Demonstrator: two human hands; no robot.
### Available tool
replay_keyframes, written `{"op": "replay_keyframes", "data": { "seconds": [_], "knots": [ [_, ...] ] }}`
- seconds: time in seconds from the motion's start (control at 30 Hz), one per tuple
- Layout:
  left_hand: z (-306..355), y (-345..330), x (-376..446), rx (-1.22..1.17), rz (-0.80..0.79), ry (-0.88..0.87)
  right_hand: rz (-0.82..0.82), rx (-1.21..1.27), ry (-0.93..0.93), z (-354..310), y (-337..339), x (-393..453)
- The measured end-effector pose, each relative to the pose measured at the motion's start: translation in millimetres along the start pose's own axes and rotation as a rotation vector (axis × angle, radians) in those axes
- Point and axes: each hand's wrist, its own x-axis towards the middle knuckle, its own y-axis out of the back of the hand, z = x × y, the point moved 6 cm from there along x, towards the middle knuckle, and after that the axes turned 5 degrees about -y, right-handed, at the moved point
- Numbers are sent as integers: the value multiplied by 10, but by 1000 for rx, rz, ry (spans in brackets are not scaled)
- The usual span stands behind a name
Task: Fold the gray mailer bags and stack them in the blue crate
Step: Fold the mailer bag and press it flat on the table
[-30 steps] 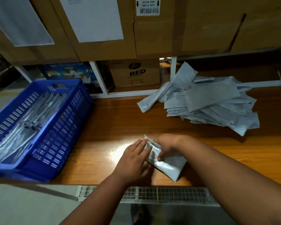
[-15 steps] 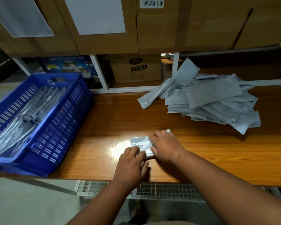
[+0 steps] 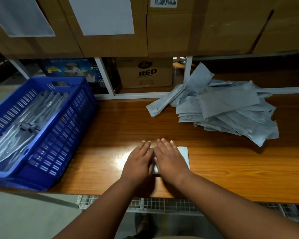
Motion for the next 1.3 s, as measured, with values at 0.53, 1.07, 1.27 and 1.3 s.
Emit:
{"op": "replay_keyframes", "data": {
  "seconds": [0.53, 1.07, 1.27, 1.3],
  "knots": [
    [-150, -502, -60, 90, -46, 75, -108, -167, -23, 52, -514, 116],
    [-150, -460, -28, 84, -73, 64, -215, -79, -67, 67, -482, 127],
    [-127, -366, -69, 125, -149, 64, -176, -62, -72, 64, -432, 37],
    [-109, -319, -40, 127, -147, 69, -136, -52, -76, 69, -363, 29]
  ]
}}
